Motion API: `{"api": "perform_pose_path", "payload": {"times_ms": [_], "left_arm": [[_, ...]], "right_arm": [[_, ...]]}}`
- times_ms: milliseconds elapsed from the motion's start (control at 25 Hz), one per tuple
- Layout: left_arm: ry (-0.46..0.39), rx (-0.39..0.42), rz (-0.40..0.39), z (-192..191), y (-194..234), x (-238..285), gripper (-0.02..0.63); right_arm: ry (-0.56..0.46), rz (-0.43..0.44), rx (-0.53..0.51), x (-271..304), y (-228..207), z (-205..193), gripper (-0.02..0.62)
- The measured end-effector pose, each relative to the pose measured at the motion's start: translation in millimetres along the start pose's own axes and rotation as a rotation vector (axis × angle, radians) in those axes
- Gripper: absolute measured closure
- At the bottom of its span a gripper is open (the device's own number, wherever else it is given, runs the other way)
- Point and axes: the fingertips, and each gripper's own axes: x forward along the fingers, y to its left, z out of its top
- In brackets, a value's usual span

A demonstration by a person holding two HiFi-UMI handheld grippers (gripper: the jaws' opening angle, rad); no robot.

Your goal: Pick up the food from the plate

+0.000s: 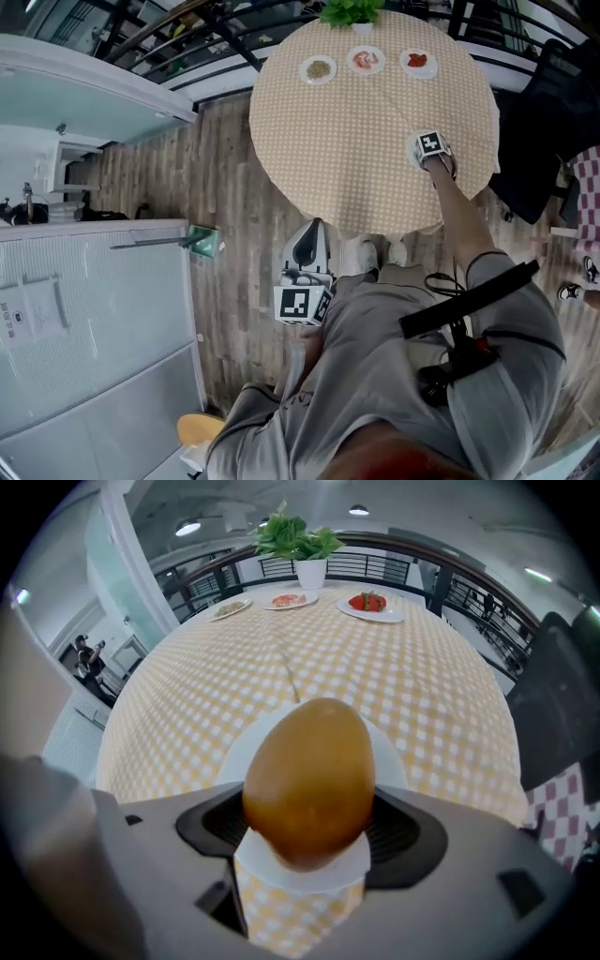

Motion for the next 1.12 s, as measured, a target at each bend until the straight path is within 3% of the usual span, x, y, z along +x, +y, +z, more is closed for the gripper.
{"api": "perform_pose_path", "payload": {"times_ms": [440,600,1120], "left_arm": [[0.010,0.003,0.019,-4,8,-14,0.596],[0.005,0.001,0.027,-3,9,-17,0.595],[0.014,0.006,0.035,-9,9,-16,0.595]], "right_arm": [[-0.024,0.005,-0.009,-16,12,-3,0.244],[-0.059,-0.012,-0.137,-23,13,8,0.247],[-0.026,0.024,-0.132,-17,15,5,0.245]]}}
